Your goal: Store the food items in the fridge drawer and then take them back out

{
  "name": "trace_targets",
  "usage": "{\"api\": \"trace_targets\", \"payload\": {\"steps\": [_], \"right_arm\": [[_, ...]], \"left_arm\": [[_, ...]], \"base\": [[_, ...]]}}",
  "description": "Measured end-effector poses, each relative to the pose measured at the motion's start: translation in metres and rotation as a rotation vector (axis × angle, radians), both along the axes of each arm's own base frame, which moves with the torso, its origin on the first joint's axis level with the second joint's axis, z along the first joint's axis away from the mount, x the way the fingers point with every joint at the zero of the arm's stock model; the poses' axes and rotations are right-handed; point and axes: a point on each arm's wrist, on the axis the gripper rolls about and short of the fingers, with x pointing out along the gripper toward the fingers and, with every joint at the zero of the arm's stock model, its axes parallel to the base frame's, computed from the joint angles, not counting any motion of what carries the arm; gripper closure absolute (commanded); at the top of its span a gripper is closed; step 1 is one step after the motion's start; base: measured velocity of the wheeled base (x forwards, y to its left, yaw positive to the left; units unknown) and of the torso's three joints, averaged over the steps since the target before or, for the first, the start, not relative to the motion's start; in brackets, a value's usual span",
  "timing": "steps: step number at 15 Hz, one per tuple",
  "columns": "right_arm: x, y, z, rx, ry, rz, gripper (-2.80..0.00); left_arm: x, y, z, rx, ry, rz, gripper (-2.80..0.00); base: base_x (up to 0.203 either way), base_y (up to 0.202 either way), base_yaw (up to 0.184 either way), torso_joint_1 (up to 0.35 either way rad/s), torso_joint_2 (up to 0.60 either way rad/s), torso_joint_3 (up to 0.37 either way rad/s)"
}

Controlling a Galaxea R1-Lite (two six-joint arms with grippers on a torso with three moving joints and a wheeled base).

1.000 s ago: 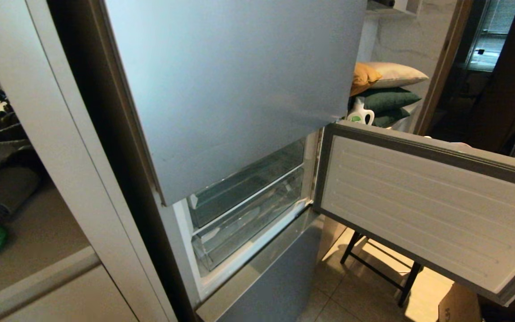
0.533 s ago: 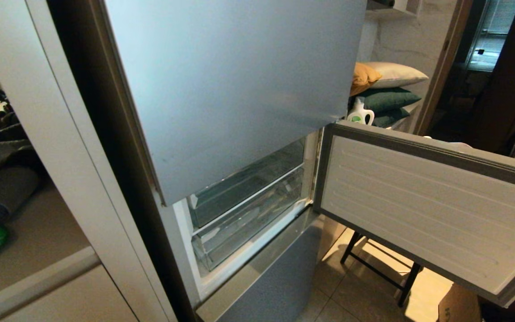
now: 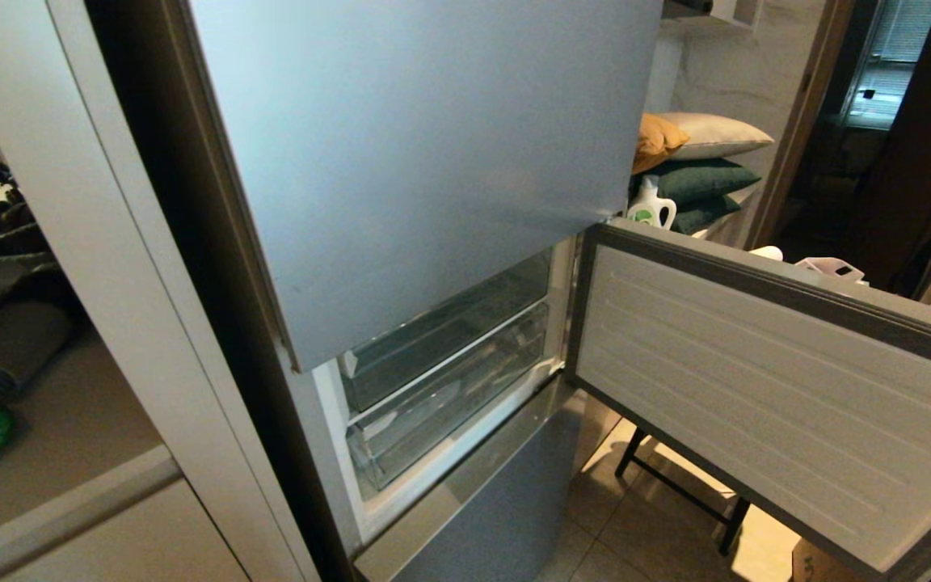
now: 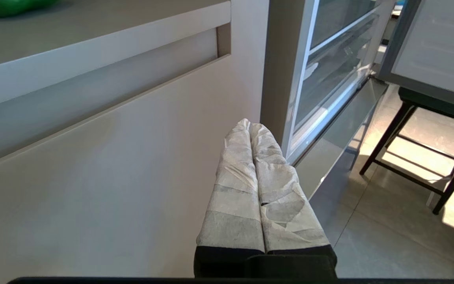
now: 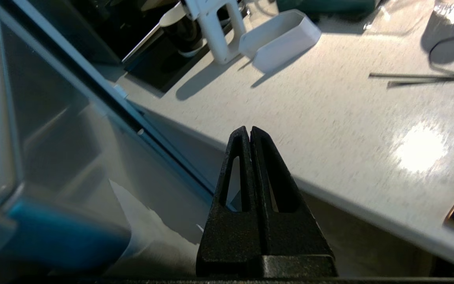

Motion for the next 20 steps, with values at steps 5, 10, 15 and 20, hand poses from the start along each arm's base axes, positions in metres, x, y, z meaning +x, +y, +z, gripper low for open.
{"api": "trace_targets", "payload": {"steps": [5, 10, 15, 20], "right_arm": [[-0.013, 0.068, 0.003, 0.028, 0.024, 0.102, 0.0], [-0.029, 0.161, 0.012, 0.005, 0.006, 0.351, 0.0], [-0.062, 0.22, 0.021, -0.076, -0.057, 0.494, 0.0], [-0.079, 0.242, 0.021, -0.115, -0.11, 0.608, 0.0]], "left_arm": [[0.0, 0.0, 0.0, 0.0, 0.0, 0.0, 0.0], [0.0, 0.0, 0.0, 0.0, 0.0, 0.0, 0.0], [0.0, 0.0, 0.0, 0.0, 0.0, 0.0, 0.0], [0.0, 0.0, 0.0, 0.0, 0.0, 0.0, 0.0]], "base": [[0.0, 0.0, 0.0, 0.0, 0.0, 0.0], [0.0, 0.0, 0.0, 0.0, 0.0, 0.0], [0.0, 0.0, 0.0, 0.0, 0.0, 0.0], [0.0, 0.0, 0.0, 0.0, 0.0, 0.0]]}}
